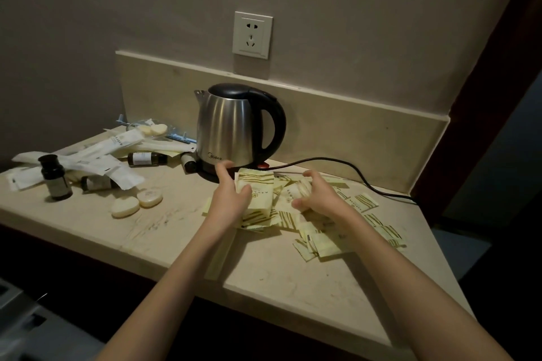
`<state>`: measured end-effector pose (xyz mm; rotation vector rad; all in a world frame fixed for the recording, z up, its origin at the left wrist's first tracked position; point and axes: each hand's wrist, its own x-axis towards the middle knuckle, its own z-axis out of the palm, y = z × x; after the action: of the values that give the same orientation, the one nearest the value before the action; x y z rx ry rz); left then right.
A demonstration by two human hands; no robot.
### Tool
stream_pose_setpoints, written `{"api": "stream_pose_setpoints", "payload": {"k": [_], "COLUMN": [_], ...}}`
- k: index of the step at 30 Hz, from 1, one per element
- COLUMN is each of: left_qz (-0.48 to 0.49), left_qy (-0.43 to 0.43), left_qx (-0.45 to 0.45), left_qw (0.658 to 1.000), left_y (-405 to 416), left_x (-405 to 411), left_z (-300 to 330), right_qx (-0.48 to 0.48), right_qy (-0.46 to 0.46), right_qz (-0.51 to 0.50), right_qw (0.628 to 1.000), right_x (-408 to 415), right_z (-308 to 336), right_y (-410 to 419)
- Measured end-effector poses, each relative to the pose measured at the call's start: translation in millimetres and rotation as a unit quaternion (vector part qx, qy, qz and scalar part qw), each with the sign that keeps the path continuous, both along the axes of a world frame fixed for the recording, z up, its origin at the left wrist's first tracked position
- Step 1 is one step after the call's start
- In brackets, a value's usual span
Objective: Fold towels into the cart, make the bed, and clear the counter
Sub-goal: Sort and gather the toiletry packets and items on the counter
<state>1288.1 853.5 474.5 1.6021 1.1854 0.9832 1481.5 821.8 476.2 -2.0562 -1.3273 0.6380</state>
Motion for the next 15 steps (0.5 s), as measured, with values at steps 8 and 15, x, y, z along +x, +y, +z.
{"api": "stream_pose_setpoints", "payload": {"k": [8,15], "left_qz": [-0.049,-0.123], "left_qy": [-0.008,-0.07], "left_qx": [0.118,0.109], "left_qw": [0.992,0.984], "left_y": [-11.2,-31.8], "left_x": [8.2,33.0], "left_z": [5.7,10.3], "right_qx": [0.198,0.203], "right_qy": [0.032,0.076], "right_qz": [-0.012,0.063], "right_qw": [0.98,0.974], "right_x": [12.8,-7.2], "right_z": [57.7,57.6], "right_y": [-54.3,-71.2]}}
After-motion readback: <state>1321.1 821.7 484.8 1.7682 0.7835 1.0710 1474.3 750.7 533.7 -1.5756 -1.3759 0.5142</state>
